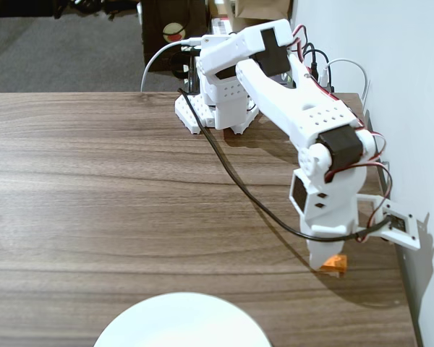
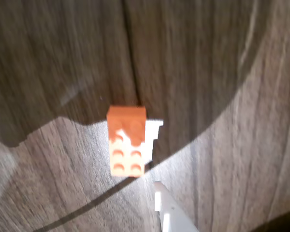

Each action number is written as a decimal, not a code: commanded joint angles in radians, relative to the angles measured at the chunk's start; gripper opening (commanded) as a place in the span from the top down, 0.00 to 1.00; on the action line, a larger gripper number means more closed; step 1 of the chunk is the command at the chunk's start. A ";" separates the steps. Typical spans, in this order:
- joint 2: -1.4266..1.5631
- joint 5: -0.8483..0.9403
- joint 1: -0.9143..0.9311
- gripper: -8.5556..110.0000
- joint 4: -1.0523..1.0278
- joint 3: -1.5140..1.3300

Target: Grasp a lego block and put it on the plate.

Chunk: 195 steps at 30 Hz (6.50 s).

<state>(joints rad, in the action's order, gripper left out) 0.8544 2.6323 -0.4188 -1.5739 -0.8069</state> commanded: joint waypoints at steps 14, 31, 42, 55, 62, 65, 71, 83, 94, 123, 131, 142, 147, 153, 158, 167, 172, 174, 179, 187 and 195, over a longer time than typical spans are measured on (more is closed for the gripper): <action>-0.051 -0.011 -0.031 0.56 -0.015 0.124; -0.071 -0.023 -0.034 0.67 -0.012 0.124; -0.072 -0.052 -0.038 0.77 -0.011 0.124; -0.066 -0.115 -0.044 0.85 -0.002 0.124; -0.063 -0.138 -0.048 0.87 0.000 0.124; -0.063 -0.143 -0.048 0.87 0.000 0.124; -0.023 -0.184 -0.044 0.87 0.000 0.114; 0.235 -0.348 0.051 0.87 0.049 0.029; 0.439 -0.436 0.245 0.87 0.161 -0.078; 0.279 -0.721 0.552 0.87 0.400 -0.178; 0.176 -0.718 0.551 0.87 0.399 -0.186; 0.167 -0.703 0.548 0.80 0.402 -0.179; 0.190 -0.699 0.549 0.76 0.393 -0.186; 0.281 -0.735 0.558 0.76 0.341 -0.199; 0.413 -0.795 0.563 0.77 0.295 -0.275; 0.729 -0.907 0.572 0.85 0.176 -0.523; 0.881 -0.968 0.584 0.92 0.127 -0.649; 0.928 -0.968 0.589 0.92 0.106 -0.698; 1.012 -0.904 0.583 0.92 0.046 -0.782; 1.100 -0.821 0.577 0.92 0.009 -0.919; 1.155 -0.796 0.584 0.92 -0.141 -0.942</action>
<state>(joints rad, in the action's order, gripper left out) 1.9666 1.8070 0.1611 -1.6720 -1.7487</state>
